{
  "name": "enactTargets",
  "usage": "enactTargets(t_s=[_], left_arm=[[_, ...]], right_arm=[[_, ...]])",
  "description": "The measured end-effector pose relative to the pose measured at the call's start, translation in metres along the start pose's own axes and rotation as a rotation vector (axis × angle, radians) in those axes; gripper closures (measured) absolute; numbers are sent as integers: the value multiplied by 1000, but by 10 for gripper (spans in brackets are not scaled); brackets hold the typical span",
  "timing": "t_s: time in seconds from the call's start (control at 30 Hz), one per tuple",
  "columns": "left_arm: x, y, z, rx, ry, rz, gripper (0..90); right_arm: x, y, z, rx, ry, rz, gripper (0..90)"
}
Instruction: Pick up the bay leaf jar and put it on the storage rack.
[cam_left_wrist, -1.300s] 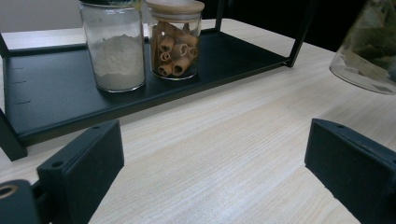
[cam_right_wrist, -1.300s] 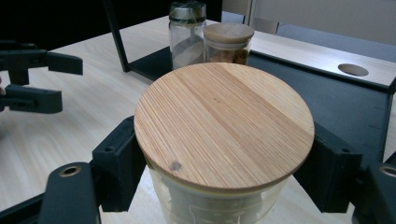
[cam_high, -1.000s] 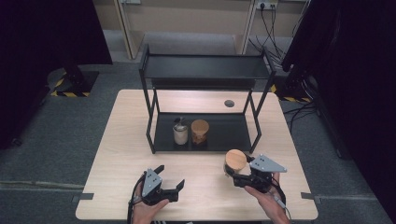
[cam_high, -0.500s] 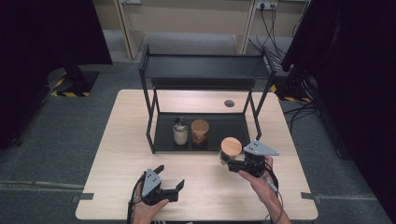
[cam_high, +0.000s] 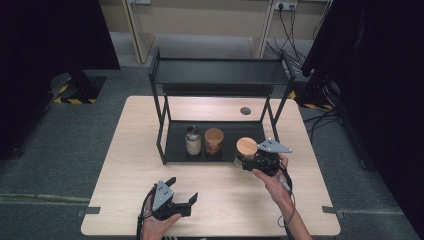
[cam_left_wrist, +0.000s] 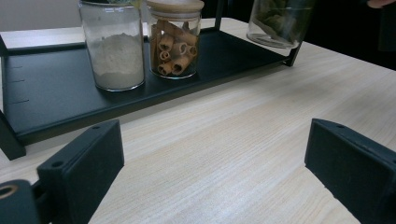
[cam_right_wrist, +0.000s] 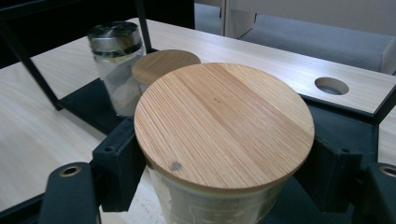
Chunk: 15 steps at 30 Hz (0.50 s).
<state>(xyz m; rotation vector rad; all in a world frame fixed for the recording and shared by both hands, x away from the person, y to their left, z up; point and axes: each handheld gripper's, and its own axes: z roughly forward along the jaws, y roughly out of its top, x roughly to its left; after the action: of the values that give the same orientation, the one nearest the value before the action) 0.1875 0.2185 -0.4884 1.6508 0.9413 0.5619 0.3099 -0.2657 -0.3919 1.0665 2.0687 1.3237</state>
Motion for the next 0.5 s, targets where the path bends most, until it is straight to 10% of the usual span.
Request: enactTargets(t_s=[0.5], left_arm=[[1,0,0,-1,-3,-1,37]], right_arm=[[-2,18,41,22,-35,13,254]])
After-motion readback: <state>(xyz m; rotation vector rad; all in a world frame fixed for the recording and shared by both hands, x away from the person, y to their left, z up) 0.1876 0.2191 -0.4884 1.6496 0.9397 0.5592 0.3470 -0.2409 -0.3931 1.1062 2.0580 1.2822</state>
